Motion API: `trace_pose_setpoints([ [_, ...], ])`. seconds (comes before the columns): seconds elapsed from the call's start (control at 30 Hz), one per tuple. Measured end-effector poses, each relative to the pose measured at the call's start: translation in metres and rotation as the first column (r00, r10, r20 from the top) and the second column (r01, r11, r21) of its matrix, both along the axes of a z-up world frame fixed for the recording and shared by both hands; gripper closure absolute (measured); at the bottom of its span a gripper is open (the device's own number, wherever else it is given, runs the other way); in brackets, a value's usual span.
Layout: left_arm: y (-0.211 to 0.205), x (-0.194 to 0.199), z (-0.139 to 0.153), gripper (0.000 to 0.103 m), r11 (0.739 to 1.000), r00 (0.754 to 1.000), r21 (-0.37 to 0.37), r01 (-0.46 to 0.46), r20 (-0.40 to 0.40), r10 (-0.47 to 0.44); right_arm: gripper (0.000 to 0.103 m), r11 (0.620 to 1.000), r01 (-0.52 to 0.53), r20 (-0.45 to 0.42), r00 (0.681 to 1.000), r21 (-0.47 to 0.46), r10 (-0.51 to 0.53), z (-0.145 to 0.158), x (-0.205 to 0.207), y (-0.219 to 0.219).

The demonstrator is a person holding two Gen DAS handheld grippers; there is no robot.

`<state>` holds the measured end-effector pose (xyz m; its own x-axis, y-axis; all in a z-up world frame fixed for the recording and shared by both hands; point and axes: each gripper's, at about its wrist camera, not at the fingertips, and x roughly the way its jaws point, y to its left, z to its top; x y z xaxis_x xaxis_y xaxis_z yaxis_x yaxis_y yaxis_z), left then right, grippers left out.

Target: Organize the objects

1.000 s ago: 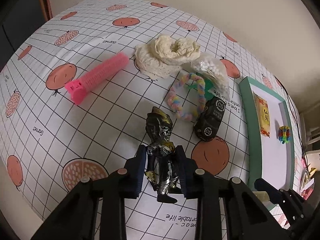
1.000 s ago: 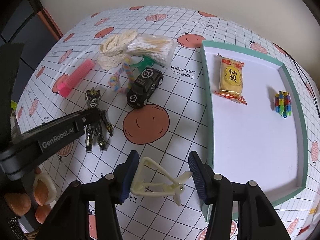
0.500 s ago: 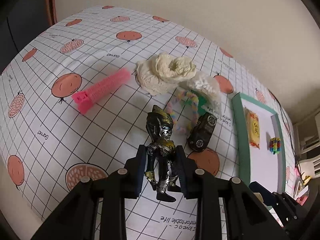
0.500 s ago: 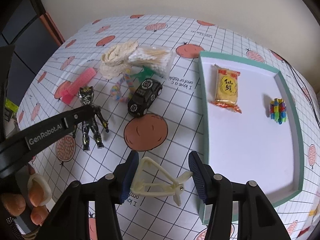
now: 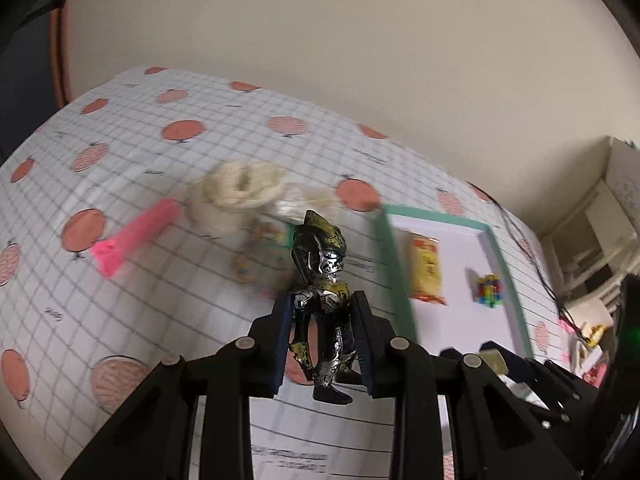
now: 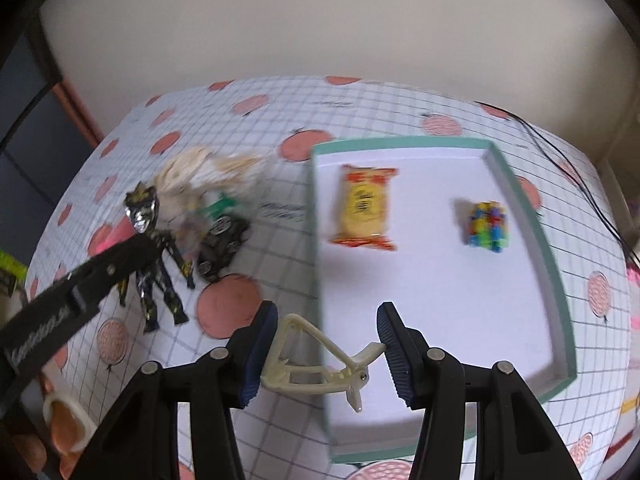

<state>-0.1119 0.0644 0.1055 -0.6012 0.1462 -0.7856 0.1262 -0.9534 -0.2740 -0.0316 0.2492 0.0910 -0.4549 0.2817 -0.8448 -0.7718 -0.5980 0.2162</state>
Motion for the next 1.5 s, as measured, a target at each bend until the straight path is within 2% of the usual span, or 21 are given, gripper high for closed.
trace_pose_setpoints([
  [0.17, 0.035, 0.000, 0.001, 0.072, 0.996, 0.996, -0.012, 0.092, -0.020, -0.092, 0.048, 0.996, 0.084, 0.008, 0.996, -0.024, -0.084, -0.009, 0.029, 0.021],
  [0.43, 0.095, 0.004, -0.006, 0.072, 0.970, 0.970, -0.011, 0.243, -0.011, -0.243, 0.048, 0.974, 0.219, 0.062, 0.974, -0.052, -0.216, -0.030, 0.077, 0.047],
  [0.67, 0.128, 0.006, -0.019, 0.072, 0.951, 0.951, 0.003, 0.309, 0.032, -0.309, 0.048, 0.953, 0.295, 0.103, 0.952, -0.066, -0.287, -0.044, 0.111, 0.061],
  [0.77, 0.137, 0.005, -0.029, 0.072, 0.947, 0.946, -0.011, 0.320, 0.063, -0.319, 0.048, 0.947, 0.310, 0.110, 0.947, -0.078, -0.301, -0.049, 0.118, 0.064],
  [1.0, 0.144, 0.002, -0.050, 0.072, 0.946, 0.936, 0.010, 0.324, 0.140, -0.322, 0.048, 0.950, 0.300, 0.136, 0.948, -0.090, -0.286, -0.057, 0.113, 0.064],
  [1.3, 0.138, 0.002, -0.061, 0.072, 0.947, 0.927, 0.001, 0.321, 0.202, -0.315, 0.048, 0.958, 0.266, 0.155, 0.956, -0.107, -0.248, -0.062, 0.101, 0.056],
  [1.5, 0.132, 0.000, -0.057, 0.072, 0.950, 0.930, 0.017, 0.313, 0.197, -0.310, 0.048, 0.960, 0.258, 0.145, 0.959, -0.104, -0.242, -0.060, 0.098, 0.053],
])
